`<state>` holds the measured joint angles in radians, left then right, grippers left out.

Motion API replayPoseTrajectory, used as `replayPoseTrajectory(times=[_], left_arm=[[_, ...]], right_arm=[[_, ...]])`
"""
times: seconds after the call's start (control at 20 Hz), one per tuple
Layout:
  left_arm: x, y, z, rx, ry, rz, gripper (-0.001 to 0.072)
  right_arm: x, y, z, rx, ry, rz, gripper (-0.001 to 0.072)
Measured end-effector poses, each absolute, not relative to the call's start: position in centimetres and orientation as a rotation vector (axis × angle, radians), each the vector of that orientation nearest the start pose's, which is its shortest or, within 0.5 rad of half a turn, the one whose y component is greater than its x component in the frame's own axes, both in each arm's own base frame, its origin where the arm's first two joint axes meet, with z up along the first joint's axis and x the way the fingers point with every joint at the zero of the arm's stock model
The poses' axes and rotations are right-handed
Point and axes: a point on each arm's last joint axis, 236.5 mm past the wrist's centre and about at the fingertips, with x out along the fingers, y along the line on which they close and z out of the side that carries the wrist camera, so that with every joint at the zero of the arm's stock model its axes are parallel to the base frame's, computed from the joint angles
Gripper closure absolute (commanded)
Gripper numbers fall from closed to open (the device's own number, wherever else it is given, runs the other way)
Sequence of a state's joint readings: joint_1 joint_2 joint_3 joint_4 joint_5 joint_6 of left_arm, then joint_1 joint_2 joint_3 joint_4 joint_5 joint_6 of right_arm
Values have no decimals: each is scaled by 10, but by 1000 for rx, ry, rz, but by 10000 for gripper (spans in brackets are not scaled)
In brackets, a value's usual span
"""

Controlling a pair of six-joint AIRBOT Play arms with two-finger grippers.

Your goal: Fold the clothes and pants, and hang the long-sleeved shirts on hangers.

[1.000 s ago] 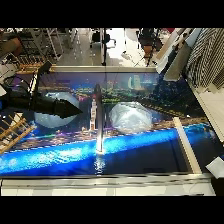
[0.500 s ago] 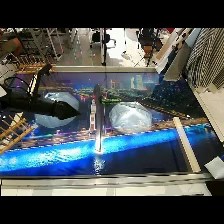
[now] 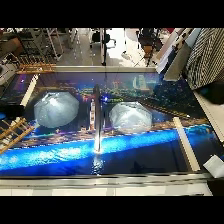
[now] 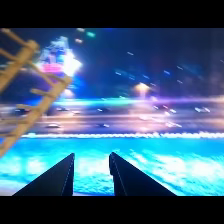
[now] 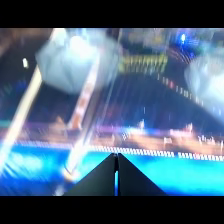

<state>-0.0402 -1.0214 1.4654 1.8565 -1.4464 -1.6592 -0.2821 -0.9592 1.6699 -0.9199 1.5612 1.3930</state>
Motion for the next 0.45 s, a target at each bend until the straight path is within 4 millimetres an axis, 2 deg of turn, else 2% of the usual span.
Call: replayPoseTrajectory(times=[0.1, 0.2, 0.45], left_arm=[[340, 67, 210, 121, 949, 318, 478], [338, 76, 216, 123, 928, 356, 478], [336, 84, 222, 127, 911, 396, 478]], right_arm=[[320, 57, 272, 153, 817, 362, 681], [324, 50, 249, 89, 865, 309, 681], [327, 41, 231, 19, 900, 255, 681]])
